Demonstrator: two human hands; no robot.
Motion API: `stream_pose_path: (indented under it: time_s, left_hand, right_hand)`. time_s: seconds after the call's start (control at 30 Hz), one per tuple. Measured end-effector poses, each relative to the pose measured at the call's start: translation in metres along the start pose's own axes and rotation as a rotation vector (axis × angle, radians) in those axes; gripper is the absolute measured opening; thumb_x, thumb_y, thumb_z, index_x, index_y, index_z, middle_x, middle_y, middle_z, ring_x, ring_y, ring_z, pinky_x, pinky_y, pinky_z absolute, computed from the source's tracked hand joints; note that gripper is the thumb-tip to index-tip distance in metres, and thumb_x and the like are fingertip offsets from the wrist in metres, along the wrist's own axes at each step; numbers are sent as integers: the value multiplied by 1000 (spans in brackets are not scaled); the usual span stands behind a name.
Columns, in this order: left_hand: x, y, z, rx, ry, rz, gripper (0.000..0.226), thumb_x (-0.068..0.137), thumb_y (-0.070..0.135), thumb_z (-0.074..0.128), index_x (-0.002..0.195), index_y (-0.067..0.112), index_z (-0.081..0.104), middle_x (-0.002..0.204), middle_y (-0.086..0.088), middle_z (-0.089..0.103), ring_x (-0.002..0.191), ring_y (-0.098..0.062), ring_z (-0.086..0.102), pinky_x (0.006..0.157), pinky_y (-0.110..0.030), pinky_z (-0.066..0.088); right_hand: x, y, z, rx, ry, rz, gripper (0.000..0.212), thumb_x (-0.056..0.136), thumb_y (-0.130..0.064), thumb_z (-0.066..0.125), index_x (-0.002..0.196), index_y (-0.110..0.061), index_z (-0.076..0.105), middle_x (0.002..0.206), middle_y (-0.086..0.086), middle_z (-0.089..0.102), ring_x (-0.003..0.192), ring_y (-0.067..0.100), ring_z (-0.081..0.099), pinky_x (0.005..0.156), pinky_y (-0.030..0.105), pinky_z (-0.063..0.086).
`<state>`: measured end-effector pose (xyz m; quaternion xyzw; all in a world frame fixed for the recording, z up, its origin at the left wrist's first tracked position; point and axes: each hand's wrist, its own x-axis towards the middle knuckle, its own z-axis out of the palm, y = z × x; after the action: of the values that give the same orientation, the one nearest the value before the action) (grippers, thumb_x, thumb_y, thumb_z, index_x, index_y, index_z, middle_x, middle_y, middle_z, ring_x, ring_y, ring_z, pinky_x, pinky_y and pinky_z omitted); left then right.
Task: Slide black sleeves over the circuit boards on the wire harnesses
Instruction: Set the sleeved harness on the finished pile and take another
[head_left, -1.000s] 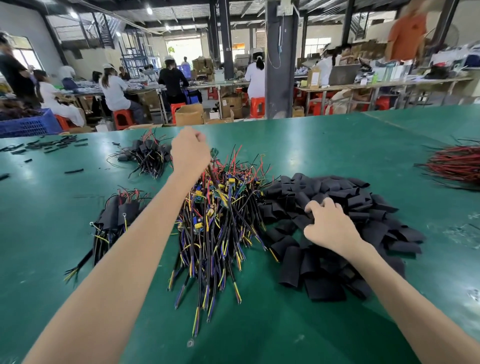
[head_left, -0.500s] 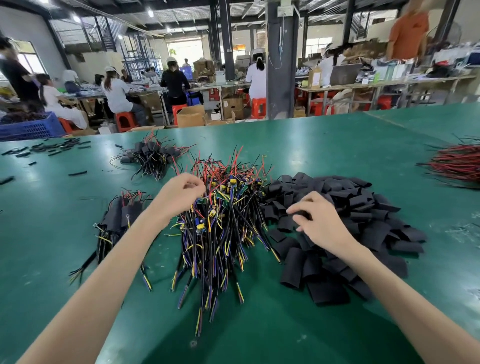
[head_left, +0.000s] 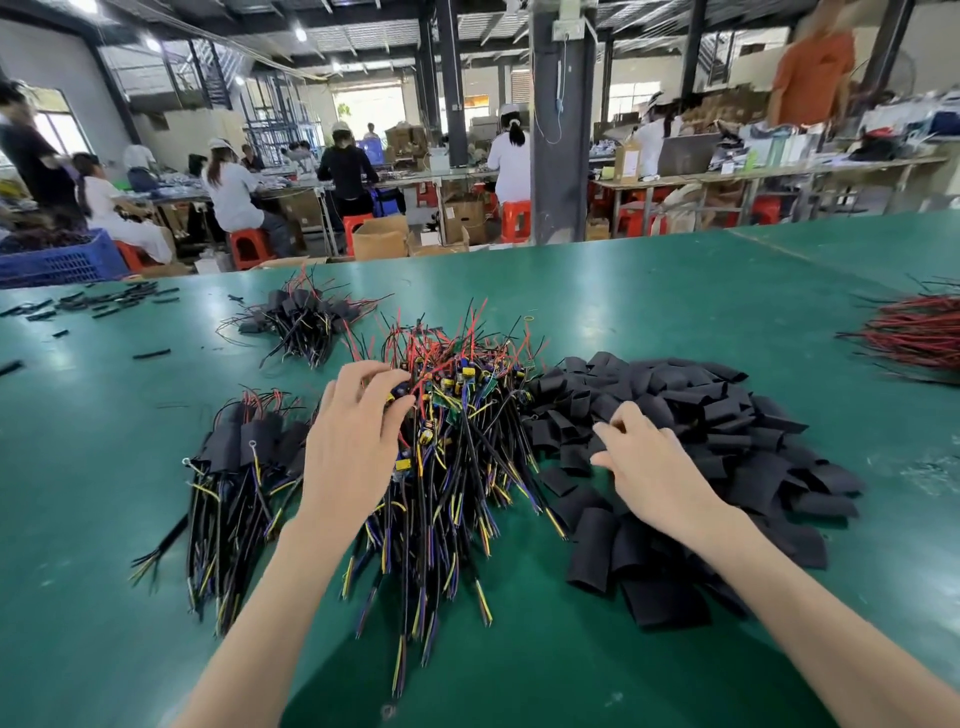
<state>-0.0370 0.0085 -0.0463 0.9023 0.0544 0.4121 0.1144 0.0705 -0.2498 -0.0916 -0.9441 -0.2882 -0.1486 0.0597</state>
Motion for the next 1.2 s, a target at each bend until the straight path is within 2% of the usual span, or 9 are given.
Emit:
stream_pose_path:
  time_s: [0.07,0.17,0.3,0.5,0.67,0.77,0.97,1.07,1.2]
  left_hand:
    - [-4,3,-1,-24,36,30,22,91,15,61,112,10,65,110,-8,60,95,-31,57,77,-38,48]
    - [-11,6,0,-132,-15,64,24,93,8,57,116,10,64,110,-8,60,100,-30,57,86,-43,47]
    - [-21,12,2,-205,-97,124,30,91,3,50,116,8,66,106,-11,58,99,-30,56,86,-48,47]
    - [-27,20,5,-315,-85,100,30,92,4,47,114,9,66,103,-6,55,93,-15,48,83,-31,42]
    - [-29,20,6,-286,-113,133,28,91,6,48,111,7,67,101,-9,57,90,-21,53,79,-40,46]
    - [-30,19,6,-280,-124,125,28,91,7,47,111,6,67,102,-9,57,90,-24,55,79,-42,47]
    - [-31,19,8,-315,-108,111,28,91,-3,51,112,7,65,104,-5,56,90,-19,52,81,-28,41]
    - [-31,20,7,-326,-129,121,28,92,4,46,112,7,65,103,-4,56,89,-14,49,81,-24,40]
    - [-32,21,6,-295,-178,137,28,93,6,46,112,8,66,102,-7,58,88,-22,55,81,-40,46]
  right_hand:
    - [2,0,-1,73,35,-28,27,96,-15,44,122,-17,50,124,4,36,110,24,44,77,31,37]
    - [2,-9,-7,424,78,96,27,97,-20,47,121,-8,48,121,9,41,98,32,53,81,36,43]
    - [2,-17,-9,631,92,113,32,95,-15,51,125,-5,45,118,11,42,101,32,51,93,41,37]
    - [-1,-19,-11,723,81,52,27,96,-12,49,123,-8,49,110,2,39,95,16,45,86,22,31]
    - [-1,-20,-14,841,194,46,27,93,-6,54,119,-9,50,111,1,43,97,8,44,86,10,30]
    - [-1,-19,-13,863,197,49,27,93,-7,52,119,-12,49,112,0,43,97,9,47,86,11,33]
    - [0,-16,-8,807,171,54,28,94,-9,52,121,-11,47,113,0,41,94,6,43,83,10,29]
    - [0,-16,-8,829,156,59,29,94,-8,52,122,-11,48,116,0,42,99,8,43,86,11,28]
    - [0,-18,-11,869,151,57,29,94,-8,52,122,-15,49,118,-3,43,107,9,43,92,15,30]
